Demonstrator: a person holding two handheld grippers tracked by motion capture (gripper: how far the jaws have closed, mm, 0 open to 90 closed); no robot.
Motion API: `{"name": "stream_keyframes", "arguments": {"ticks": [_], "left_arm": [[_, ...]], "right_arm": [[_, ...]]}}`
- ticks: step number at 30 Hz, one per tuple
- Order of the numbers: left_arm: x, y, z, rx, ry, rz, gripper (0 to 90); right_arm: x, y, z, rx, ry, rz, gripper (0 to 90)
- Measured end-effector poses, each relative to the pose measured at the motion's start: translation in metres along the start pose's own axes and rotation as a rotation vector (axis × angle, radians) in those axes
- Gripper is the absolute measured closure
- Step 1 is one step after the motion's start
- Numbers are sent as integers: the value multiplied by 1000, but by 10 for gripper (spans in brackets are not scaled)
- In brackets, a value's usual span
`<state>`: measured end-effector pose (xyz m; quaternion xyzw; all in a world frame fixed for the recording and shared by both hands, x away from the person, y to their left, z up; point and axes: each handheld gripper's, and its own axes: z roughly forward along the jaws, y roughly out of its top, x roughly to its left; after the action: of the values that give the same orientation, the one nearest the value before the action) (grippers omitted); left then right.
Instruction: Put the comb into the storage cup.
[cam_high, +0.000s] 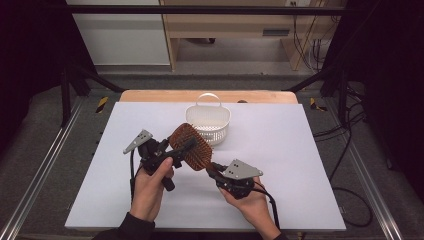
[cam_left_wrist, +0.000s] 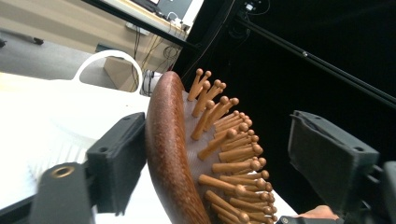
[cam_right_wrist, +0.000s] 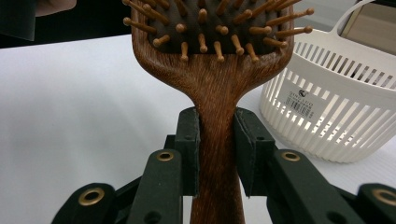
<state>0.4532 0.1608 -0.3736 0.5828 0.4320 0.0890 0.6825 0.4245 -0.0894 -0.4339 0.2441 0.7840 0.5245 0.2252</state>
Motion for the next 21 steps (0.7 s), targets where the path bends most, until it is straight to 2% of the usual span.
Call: {"name": "stream_keyframes", "arguments": {"ticks": [4, 6, 8, 11, 14, 17, 21], "left_arm": [[0, 2, -3, -22, 15, -5, 292], [1, 4, -4, -30, 2, -9, 330], [3, 4, -5, -23, -7, -18, 365], [3, 4, -5, -21, 2, -14, 410], [5, 3, -5, -17, 14, -19, 417], [5, 2, -3, -16, 10, -28, 430], [2, 3, 0, 10, 14, -28, 434]], "right_arm": [[3, 1, 1, -6, 1, -7, 728], [2, 1, 0, -12, 5, -4, 728], [2, 1, 0, -17, 6, 4, 728], [2, 1, 0, -17, 6, 1, 728], [2, 0, 2, -15, 7, 2, 728], [2, 0, 3, -9, 1, 2, 728], [3, 0, 3, 1, -5, 1, 728]]}}
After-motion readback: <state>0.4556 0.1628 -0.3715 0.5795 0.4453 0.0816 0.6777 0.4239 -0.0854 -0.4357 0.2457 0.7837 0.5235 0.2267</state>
